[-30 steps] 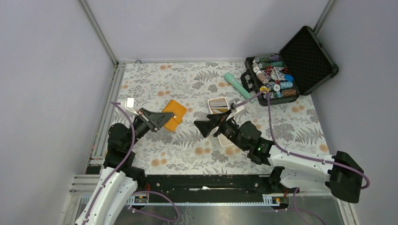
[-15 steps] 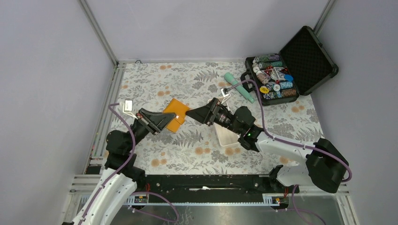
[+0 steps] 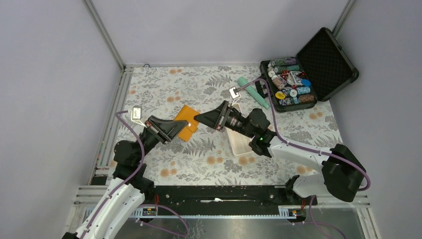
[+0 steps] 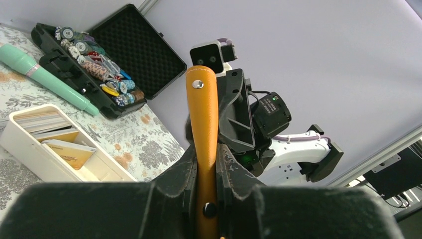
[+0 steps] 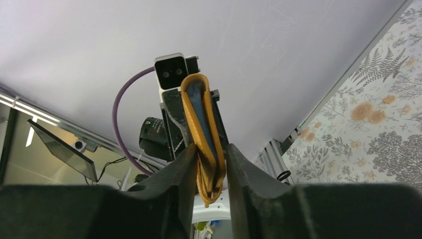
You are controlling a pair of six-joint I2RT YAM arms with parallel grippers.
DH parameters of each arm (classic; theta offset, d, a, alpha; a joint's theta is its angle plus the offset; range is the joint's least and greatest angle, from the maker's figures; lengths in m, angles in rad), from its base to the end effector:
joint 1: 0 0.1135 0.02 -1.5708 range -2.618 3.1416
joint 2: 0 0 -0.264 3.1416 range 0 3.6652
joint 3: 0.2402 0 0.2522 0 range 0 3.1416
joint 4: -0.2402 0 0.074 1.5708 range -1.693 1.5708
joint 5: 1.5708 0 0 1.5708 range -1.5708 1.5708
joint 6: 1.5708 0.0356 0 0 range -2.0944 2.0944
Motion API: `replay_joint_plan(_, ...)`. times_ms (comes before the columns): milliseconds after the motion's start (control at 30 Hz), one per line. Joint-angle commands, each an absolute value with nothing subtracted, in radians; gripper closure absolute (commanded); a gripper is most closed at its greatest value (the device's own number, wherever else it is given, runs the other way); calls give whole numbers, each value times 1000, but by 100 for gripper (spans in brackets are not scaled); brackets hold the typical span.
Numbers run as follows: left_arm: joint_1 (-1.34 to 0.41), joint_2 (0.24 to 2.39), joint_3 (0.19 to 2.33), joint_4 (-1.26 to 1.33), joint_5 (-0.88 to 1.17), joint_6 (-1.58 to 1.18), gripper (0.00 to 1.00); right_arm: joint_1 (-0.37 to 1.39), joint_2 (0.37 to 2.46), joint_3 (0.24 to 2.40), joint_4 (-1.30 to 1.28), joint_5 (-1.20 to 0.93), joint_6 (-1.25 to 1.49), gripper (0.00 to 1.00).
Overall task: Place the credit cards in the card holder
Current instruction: Open the card holder at the center of the board.
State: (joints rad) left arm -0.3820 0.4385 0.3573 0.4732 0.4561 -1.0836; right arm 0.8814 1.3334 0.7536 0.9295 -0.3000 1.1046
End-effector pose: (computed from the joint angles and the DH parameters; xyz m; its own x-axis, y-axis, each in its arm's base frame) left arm 0.1129 -0.0622 0.3060 -0.4635 -0.6687 -0.5813 0.6468 0.1931 -0.7378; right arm 0.1809 0.2360 0.3231 -0.7183 0.4703 -0.5127 -0.6054 -0.0593 0.7937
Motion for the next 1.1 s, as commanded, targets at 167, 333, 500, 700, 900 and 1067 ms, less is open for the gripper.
replay_joint_plan(167, -387, 475, 379, 447, 459, -1061, 26, 858, 1314, 772, 1027, -380, 1066, 97)
replay_joint_plan(333, -387, 483, 438, 203, 500, -934, 1, 756, 1227, 794, 761, -436, 933, 100)
replay_joint_plan(500, -387, 524, 492, 110, 638, -838, 1, 601, 1220, 877, 581, -728, 889, 100)
replay_joint_plan(700, -387, 623, 506, 204, 828, -867, 1, 546, 1266, 954, 557, -1037, 928, 100)
replay_joint_plan(900, -394, 686, 520, 281, 895, -904, 1, 546, 1276, 1012, 413, -1119, 838, 100)
replay_joint_plan(1067, -411, 705, 513, 377, 912, -963, 20, 546, 1285, 1020, 346, -1118, 775, 100)
